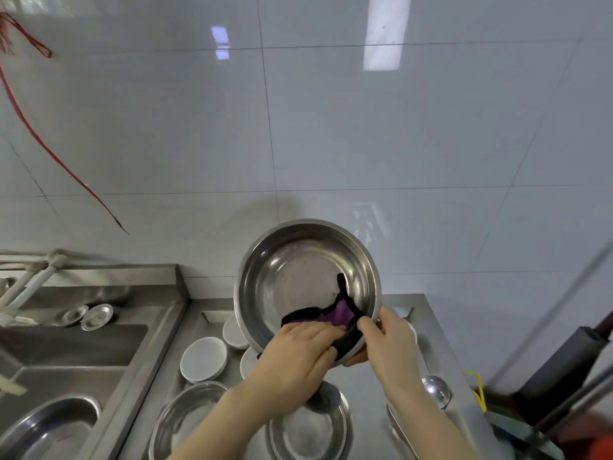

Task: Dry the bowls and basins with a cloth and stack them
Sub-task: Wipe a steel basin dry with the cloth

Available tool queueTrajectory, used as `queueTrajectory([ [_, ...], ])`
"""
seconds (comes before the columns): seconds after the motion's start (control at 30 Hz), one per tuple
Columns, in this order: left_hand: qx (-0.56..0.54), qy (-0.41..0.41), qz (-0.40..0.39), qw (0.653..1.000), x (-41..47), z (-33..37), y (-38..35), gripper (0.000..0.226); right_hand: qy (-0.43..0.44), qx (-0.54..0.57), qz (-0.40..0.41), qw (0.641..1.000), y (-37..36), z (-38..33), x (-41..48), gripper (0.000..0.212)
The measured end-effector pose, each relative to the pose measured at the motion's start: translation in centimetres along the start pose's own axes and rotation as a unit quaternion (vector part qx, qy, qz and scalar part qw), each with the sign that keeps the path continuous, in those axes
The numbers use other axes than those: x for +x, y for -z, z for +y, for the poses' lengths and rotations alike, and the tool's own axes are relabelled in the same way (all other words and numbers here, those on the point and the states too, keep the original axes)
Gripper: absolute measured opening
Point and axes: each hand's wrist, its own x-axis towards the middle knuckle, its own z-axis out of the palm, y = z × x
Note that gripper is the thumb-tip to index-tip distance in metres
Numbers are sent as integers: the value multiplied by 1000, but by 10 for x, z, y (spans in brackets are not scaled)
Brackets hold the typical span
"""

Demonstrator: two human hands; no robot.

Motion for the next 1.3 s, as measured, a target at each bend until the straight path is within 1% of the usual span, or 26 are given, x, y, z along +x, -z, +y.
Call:
queueTrajectory([
  [0.1, 78, -13, 40, 996, -12, -12, -1, 37, -4, 21, -21, 1000, 3, -2, 2, 15],
  [0.23, 144, -6, 87, 986, -16, -38, 3, 30, -16, 27, -32, 999, 3, -1, -1, 14],
  [0.33, 205, 24, 124, 971, -11, -48, 13, 35, -23, 35, -31, 999, 1, -2, -5, 14],
  [0.4, 241, 66, 160, 955, -7, -52, 17, 48, -17, 22, -36, 999, -1, -4, -7, 14],
  [0.47, 237, 124, 212, 940, -5, -51, 19, 60, -11, 16, -32, 999, -4, -5, -10, 15],
  [0.5, 222, 149, 250, 931, -6, -48, 17, 59, -11, 20, -26, 999, -5, -6, -10, 16],
  [0.57, 176, 205, 336, 902, -9, -41, 7, 46, -16, 35, -13, 999, -6, -6, -11, 19],
  [0.6, 136, 248, 365, 887, -11, -39, -1, 39, -21, 42, -7, 999, -7, -6, -12, 20],
  [0.63, 80, 295, 376, 875, -13, -34, -6, 36, -26, 49, -2, 998, -9, -5, -12, 20],
  [0.67, 8, 329, 359, 873, -14, -29, -12, 38, -30, 55, 3, 998, -10, -3, -12, 20],
  [0.7, -62, 345, 325, 878, -15, -22, -16, 44, -32, 59, 8, 998, -11, -1, -12, 19],
  [0.77, -170, 351, 226, 893, -14, -15, -27, 48, -31, 58, 19, 998, -14, 3, -13, 16],
  [0.8, -223, 354, 189, 888, -13, -14, -30, 48, -31, 57, 21, 998, -15, 5, -14, 15],
  [0.83, -272, 353, 177, 878, -12, -13, -31, 47, -34, 60, 21, 997, -17, 6, -15, 14],
  [0.9, -326, 345, 195, 858, -8, -15, -27, 36, -44, 75, 16, 996, -19, 9, -19, 12],
  [1.0, -282, 332, 215, 874, -1, -27, -12, 21, -56, 84, 5, 995, -20, 9, -21, 11],
  [1.07, -259, 327, 189, 889, 1, -38, 0, 17, -54, 67, 1, 996, -16, 8, -20, 9],
  [1.17, -195, 305, 140, 921, 0, -52, 17, 18, -45, 32, -23, 998, -5, 7, -19, 8],
  [1.3, -162, 265, 107, 944, -2, -66, 34, 19, -44, 0, -69, 997, 9, 5, -18, 8],
])
